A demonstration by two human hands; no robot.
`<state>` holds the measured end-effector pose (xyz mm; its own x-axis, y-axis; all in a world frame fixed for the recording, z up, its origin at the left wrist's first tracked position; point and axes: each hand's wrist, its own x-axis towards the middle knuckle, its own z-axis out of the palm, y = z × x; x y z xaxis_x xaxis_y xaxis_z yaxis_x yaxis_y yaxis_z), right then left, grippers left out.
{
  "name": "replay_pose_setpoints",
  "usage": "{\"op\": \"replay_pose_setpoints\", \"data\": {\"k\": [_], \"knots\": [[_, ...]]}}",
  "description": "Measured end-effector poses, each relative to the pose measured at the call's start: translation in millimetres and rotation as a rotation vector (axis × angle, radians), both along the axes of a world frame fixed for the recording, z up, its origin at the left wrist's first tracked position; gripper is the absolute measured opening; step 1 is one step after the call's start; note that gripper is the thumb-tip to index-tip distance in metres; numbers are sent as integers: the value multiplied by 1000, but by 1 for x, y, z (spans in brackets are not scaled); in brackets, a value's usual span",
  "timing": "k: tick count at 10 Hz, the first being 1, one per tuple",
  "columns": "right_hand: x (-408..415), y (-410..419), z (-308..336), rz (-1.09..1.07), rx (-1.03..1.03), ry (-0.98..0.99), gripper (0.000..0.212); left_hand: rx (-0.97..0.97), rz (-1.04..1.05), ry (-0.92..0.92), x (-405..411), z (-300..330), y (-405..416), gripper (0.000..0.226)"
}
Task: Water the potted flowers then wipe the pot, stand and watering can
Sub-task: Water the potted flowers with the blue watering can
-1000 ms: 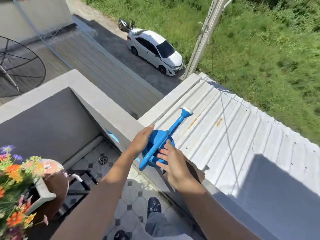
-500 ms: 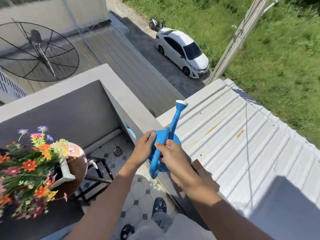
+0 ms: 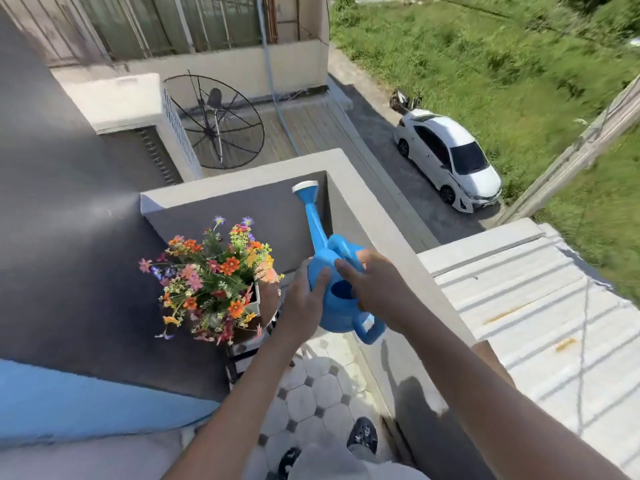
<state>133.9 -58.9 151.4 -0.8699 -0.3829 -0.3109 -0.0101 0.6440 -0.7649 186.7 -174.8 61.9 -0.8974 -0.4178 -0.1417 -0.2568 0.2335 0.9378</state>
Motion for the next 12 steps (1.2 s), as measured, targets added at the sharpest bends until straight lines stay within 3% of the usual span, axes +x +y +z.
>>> {"op": "replay_pose_setpoints", "data": {"k": [1,3,7,9,10,11,12], "knots": [[16,-28,14,107,54,53,35,104,38,-10,32,6,-22,59],[46,-76,39,270,214,120,37,157,166,56,78,25,-47,38],[79,-154,93,614,537,304,34,100,248,-40,121,47,-87,57],[82,-181,88,638,604,314,16,86,239,-132,132,45,-101,67],[83,-191,83,560,664,251,32,98,251,-138,135,43,-107,73],[81,-202,80,600,737,296,34,91,242,-158,135,45,-112,78],[76,-205,82,646,778,347,21,89,214,-154,133,47,-114,74]]}}
